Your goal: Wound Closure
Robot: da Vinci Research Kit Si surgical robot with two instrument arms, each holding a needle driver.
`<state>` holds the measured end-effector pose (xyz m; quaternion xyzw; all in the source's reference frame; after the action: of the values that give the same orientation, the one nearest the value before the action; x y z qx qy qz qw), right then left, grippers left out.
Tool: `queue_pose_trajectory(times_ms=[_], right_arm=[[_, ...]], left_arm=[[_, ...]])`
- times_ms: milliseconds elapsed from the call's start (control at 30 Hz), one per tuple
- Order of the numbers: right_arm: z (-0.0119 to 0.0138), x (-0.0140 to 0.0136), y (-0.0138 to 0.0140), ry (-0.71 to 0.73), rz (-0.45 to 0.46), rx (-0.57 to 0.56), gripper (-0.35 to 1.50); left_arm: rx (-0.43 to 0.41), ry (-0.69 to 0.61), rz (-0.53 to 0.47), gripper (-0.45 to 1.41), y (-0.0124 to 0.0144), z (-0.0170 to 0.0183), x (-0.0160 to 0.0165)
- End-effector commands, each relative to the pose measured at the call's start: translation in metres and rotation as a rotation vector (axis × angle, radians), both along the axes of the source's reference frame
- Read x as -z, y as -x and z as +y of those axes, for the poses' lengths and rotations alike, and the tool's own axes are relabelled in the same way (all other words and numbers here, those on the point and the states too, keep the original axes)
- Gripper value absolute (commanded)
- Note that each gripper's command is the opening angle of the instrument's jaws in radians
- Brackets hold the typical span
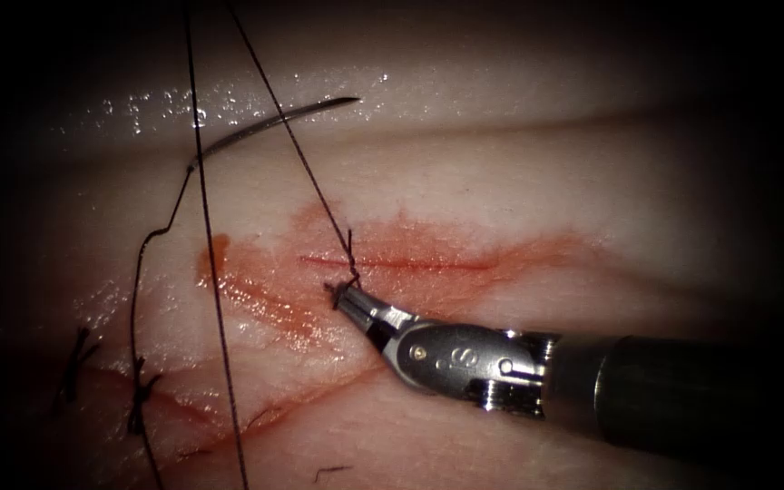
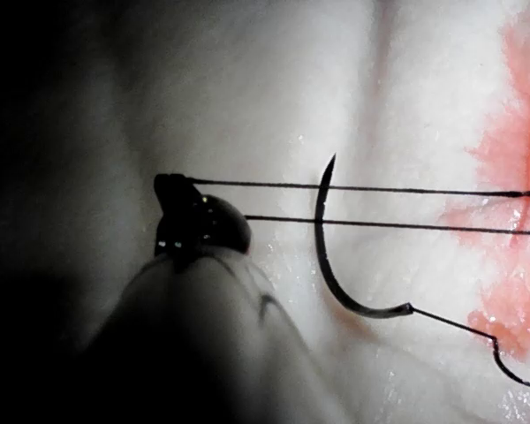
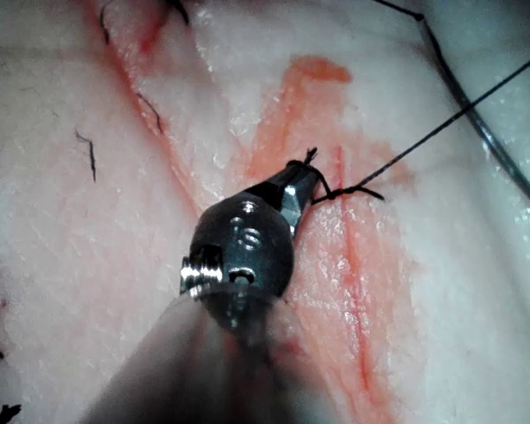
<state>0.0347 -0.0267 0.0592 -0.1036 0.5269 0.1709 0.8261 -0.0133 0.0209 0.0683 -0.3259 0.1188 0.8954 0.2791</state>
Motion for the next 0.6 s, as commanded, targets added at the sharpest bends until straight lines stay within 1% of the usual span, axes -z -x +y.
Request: queue_pose_trajectory(times_ms=[33, 167, 400, 467, 600], right_arm=[[-0.0003, 0.0002, -0.0012, 0.007, 0.004, 0.011, -0.35], [-0.0003, 0.0012, -0.0017, 0.051, -0.006, 0.052, -0.35], [-0.0001, 0.0009, -0.0017, 0.063, -0.011, 0.068, -0.35], [0.0001, 0.0009, -0.0017, 0.076, -0.015, 0.077, -0.35], [-0.0001, -0.0009, -0.0013, 0.093, -0.04, 0.105, -0.35]], left_arm=[[0.007, 0.014, -0.003, -0.45, 0.0006, 0.0008, -0.0004], [0.036, 0.057, -0.007, -0.45, 0.0005, 0.0028, -0.0001], [0.051, 0.077, -0.002, -0.45, 0.0009, 0.0038, -0.0006], [0.068, 0.088, -0.002, -0.45, 0.0008, 0.0044, -0.0009], [0.105, 0.14, -0.004, -0.45, 0.0006, 0.0066, -0.0016]])
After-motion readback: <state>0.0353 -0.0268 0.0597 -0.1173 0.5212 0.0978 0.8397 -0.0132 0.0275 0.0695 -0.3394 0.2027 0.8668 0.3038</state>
